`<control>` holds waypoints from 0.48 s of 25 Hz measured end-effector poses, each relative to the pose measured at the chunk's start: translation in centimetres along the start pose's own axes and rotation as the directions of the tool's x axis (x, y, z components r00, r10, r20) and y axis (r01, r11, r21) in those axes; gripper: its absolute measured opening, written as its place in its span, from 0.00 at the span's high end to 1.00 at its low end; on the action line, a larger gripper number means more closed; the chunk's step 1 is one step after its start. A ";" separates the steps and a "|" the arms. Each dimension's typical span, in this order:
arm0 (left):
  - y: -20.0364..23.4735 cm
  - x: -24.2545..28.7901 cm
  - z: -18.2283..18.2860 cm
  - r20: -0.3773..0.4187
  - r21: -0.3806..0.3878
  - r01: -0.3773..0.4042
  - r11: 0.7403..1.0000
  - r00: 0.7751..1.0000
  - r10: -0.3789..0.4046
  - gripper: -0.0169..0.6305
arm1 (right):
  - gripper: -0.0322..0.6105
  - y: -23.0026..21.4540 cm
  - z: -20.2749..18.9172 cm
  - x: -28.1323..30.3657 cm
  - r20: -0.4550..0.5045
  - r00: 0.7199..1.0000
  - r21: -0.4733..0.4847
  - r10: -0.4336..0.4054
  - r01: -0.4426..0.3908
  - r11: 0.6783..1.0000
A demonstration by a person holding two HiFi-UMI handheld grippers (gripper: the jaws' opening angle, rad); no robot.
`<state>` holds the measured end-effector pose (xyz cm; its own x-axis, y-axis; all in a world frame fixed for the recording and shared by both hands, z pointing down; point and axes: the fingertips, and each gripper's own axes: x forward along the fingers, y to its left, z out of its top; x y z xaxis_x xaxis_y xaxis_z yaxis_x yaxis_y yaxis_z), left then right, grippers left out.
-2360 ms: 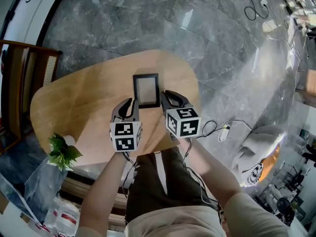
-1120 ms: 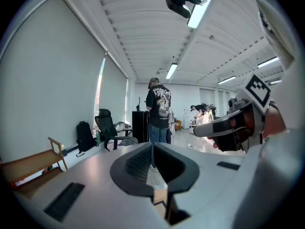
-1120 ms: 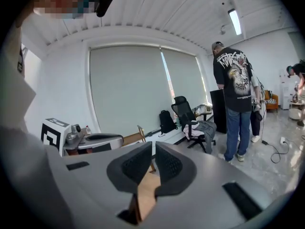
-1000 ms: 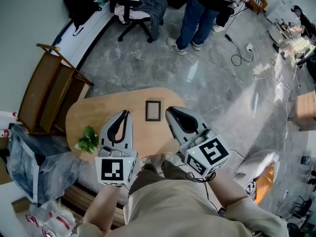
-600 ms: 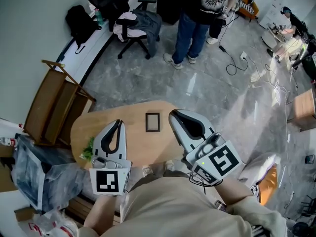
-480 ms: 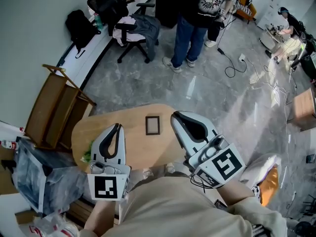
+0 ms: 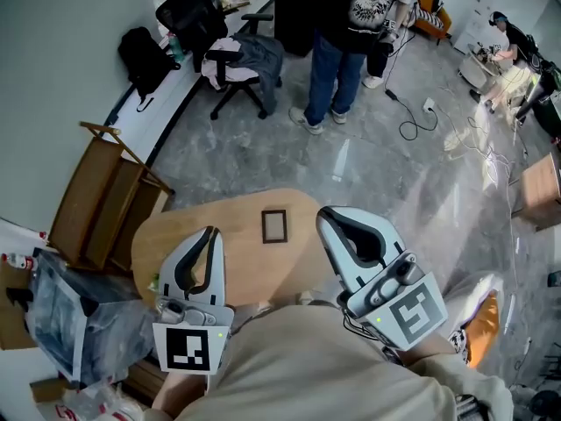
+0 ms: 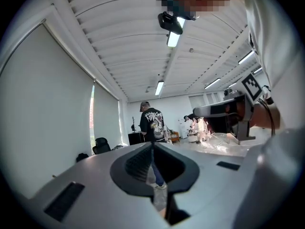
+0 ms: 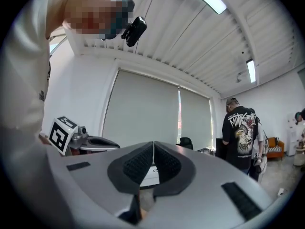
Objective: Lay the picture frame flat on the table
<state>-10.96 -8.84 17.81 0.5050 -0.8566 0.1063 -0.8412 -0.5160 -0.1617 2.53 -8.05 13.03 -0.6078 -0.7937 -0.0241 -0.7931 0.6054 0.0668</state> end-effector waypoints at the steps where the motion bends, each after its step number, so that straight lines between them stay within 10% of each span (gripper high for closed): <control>1: 0.0 0.0 0.0 0.002 -0.001 0.002 1.000 1.000 -0.002 0.95 | 0.95 0.2 -0.3 0.0 -0.007 1.000 -0.009 0.000 0.000 1.000; 12: 0.7 0.0 -0.7 -0.008 -0.014 -0.001 1.000 1.000 0.001 0.95 | 0.95 -0.1 -0.9 0.8 -0.038 0.999 -0.004 -0.033 0.033 0.999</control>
<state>-11.69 -9.25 18.39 0.5028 -0.8568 0.1142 -0.8442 -0.5152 -0.1480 2.17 -8.84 13.93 -0.5797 -0.8148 0.0116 -0.8124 0.5790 0.0695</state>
